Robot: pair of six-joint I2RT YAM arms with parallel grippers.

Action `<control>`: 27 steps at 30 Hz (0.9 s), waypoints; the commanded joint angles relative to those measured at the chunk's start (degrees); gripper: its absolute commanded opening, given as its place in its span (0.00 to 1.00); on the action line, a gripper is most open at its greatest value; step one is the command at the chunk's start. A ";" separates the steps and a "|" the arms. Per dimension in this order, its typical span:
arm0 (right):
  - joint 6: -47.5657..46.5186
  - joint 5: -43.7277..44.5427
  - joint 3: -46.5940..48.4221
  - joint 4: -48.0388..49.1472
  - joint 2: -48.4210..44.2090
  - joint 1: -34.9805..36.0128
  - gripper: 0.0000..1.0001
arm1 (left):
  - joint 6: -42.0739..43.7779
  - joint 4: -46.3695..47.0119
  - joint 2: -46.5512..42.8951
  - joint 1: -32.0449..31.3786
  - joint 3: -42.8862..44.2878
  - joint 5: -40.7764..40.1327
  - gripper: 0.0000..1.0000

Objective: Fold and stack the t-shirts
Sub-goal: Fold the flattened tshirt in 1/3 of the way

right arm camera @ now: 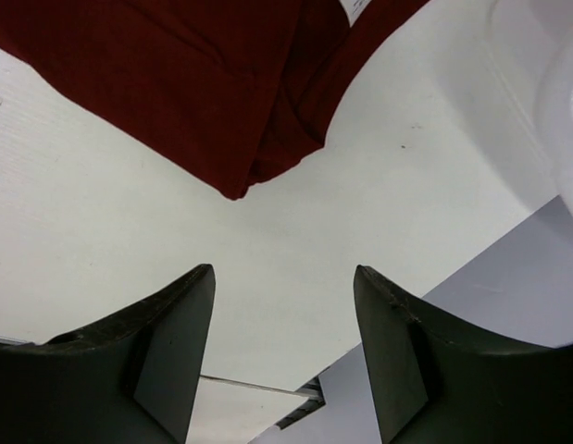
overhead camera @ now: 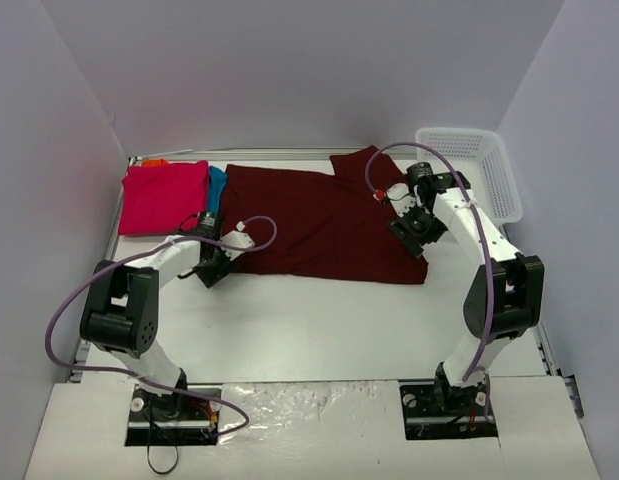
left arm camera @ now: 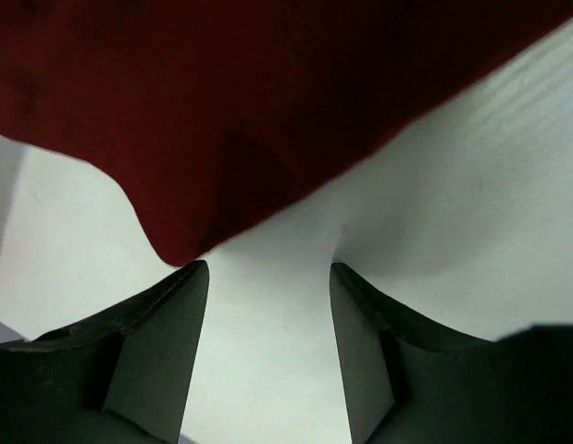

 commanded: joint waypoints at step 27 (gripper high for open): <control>-2.44 -5.63 -8.48 -3.90 1.98 -4.46 0.57 | 7.58 -0.10 8.07 2.12 3.07 -1.11 0.02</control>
